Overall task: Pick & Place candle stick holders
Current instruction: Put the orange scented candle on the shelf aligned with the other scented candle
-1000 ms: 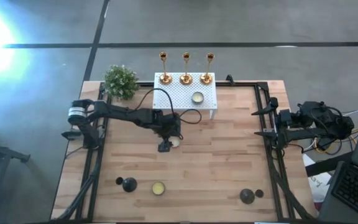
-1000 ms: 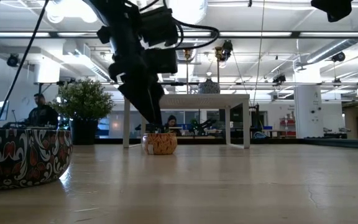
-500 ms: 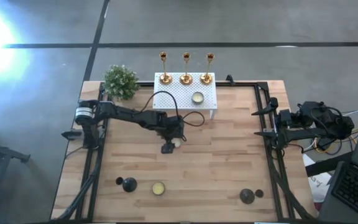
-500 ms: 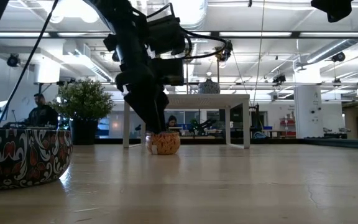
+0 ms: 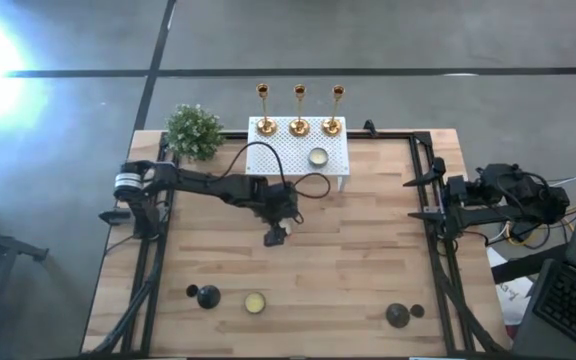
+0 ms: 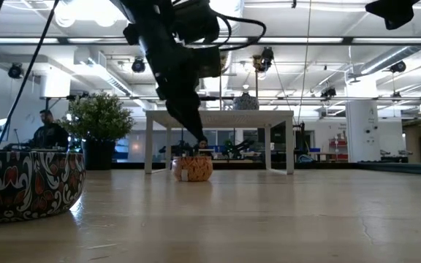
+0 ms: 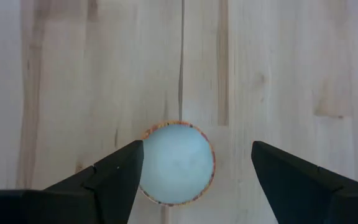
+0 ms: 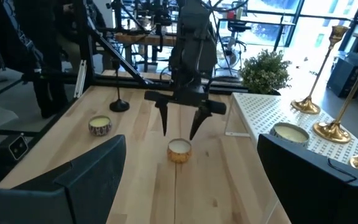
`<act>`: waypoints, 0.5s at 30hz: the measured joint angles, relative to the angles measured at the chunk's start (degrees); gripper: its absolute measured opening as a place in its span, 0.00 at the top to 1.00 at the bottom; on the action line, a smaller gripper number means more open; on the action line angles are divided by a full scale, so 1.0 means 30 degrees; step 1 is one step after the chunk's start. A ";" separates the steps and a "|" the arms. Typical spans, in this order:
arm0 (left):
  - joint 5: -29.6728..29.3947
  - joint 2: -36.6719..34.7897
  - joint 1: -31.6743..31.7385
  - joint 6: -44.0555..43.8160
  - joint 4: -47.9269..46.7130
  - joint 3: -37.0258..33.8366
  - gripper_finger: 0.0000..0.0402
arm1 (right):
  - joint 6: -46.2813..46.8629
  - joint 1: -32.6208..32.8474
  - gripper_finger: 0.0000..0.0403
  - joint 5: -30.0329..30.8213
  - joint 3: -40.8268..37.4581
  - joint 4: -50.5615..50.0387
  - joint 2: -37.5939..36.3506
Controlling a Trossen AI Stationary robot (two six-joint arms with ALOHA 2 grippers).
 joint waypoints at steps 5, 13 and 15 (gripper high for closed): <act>-0.0521 0.0029 -0.0002 -0.0316 -0.0246 -0.0053 0.17 | 0.0017 0.0002 0.11 0.0000 -0.0158 0.0022 0.0000; -0.0716 0.0149 -0.0006 -0.0275 -0.0189 -0.0053 0.10 | -0.0019 0.0002 0.11 0.0000 -0.0298 0.0024 0.0000; -0.0669 0.0388 -0.0010 -0.0275 -0.0042 -0.0059 0.10 | 0.0024 0.0000 0.11 0.0007 -0.0341 0.0035 0.0000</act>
